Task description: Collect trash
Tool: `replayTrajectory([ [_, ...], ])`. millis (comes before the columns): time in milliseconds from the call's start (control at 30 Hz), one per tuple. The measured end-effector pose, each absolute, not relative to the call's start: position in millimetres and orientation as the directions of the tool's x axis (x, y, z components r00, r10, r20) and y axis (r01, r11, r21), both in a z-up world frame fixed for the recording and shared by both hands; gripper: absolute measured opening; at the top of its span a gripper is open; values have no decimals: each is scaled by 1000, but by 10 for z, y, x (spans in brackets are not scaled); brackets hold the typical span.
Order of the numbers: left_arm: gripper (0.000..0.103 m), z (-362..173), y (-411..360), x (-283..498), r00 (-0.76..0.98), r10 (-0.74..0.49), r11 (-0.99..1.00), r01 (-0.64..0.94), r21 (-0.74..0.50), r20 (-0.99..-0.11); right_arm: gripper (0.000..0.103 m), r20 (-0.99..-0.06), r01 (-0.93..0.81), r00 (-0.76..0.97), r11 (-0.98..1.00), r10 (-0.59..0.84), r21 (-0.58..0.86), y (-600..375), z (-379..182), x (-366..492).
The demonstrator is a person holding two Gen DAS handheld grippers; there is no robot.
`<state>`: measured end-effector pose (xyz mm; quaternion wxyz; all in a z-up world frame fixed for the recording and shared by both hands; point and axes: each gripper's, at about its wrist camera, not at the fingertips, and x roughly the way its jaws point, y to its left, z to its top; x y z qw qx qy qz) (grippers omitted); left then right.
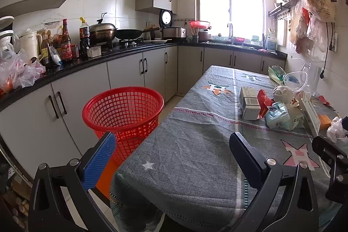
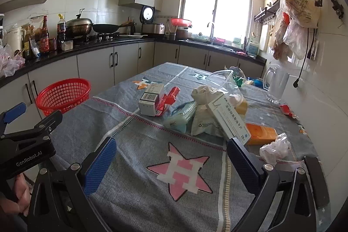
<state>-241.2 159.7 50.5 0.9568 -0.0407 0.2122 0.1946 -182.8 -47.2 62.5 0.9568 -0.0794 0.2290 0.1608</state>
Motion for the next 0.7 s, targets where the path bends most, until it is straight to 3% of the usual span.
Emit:
replayTrajectory([
  [700, 103, 523, 1518, -2361, 838, 343, 927, -374, 10, -424, 103, -467, -333, 845, 940, 262, -75, -539, 628, -1827],
])
